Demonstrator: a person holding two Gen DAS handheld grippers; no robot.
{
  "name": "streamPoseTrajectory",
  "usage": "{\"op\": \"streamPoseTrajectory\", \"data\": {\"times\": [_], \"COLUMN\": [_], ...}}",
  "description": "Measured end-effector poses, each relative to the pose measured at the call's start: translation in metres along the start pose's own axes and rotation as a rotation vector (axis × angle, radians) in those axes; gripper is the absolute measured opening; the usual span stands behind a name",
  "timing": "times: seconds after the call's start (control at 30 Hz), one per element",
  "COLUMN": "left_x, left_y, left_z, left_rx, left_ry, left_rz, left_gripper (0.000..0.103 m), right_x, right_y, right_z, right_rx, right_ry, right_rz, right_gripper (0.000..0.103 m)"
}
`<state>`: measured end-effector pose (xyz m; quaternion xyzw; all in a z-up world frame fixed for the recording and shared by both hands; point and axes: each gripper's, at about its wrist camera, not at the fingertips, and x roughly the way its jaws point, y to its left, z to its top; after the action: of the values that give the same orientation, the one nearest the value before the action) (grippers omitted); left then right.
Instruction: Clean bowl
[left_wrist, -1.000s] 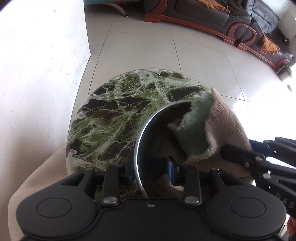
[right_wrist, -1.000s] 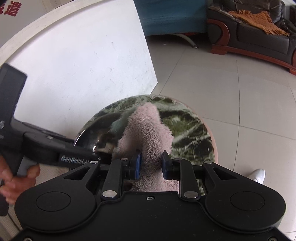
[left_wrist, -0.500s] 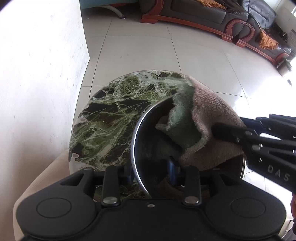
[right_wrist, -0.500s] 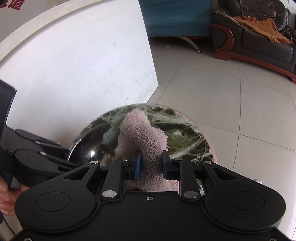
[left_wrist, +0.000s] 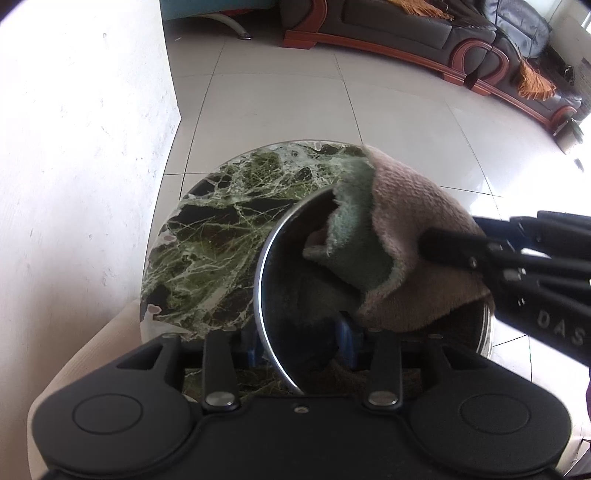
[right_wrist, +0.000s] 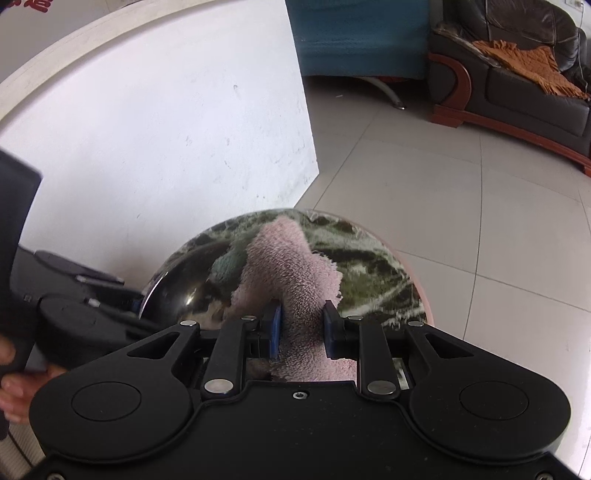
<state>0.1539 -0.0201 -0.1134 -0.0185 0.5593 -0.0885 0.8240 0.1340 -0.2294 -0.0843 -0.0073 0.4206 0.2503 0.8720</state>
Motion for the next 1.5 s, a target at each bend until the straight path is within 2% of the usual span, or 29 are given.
{"op": "streamPoseTrajectory", "data": {"times": [0.33, 0.5, 0.7, 0.87, 0.93, 1.1, 1.33, 1.5], "left_x": [-0.001, -0.003, -0.008, -0.016, -0.017, -0.016, -0.016, -0.016], "left_y": [0.003, 0.008, 0.007, 0.014, 0.016, 0.021, 0.019, 0.02], "left_z": [0.001, -0.001, -0.003, -0.003, -0.002, -0.001, 0.001, 0.001], "left_rx": [-0.027, -0.048, -0.045, -0.053, -0.061, -0.092, -0.076, -0.092], "left_ry": [0.016, 0.007, -0.008, -0.034, -0.038, -0.036, -0.04, -0.036], "left_rz": [-0.019, -0.025, -0.024, -0.03, -0.032, -0.04, -0.031, -0.031], "left_gripper": [0.039, 0.039, 0.031, 0.017, 0.014, 0.014, 0.013, 0.013], "right_x": [-0.014, -0.017, 0.003, 0.0, -0.007, -0.015, 0.002, 0.002], "right_y": [0.003, 0.009, 0.002, -0.003, -0.002, 0.005, 0.002, -0.003], "right_z": [-0.025, -0.016, 0.004, -0.009, -0.016, -0.018, 0.009, 0.0], "right_rx": [0.012, -0.02, -0.014, 0.005, 0.007, -0.011, -0.031, -0.012], "right_ry": [0.028, 0.009, -0.017, -0.002, 0.001, -0.009, -0.053, -0.028], "right_rz": [-0.003, -0.003, -0.003, 0.003, 0.006, 0.004, -0.005, -0.002], "right_gripper": [0.022, 0.022, 0.022, 0.022, 0.022, 0.022, 0.022, 0.022]}}
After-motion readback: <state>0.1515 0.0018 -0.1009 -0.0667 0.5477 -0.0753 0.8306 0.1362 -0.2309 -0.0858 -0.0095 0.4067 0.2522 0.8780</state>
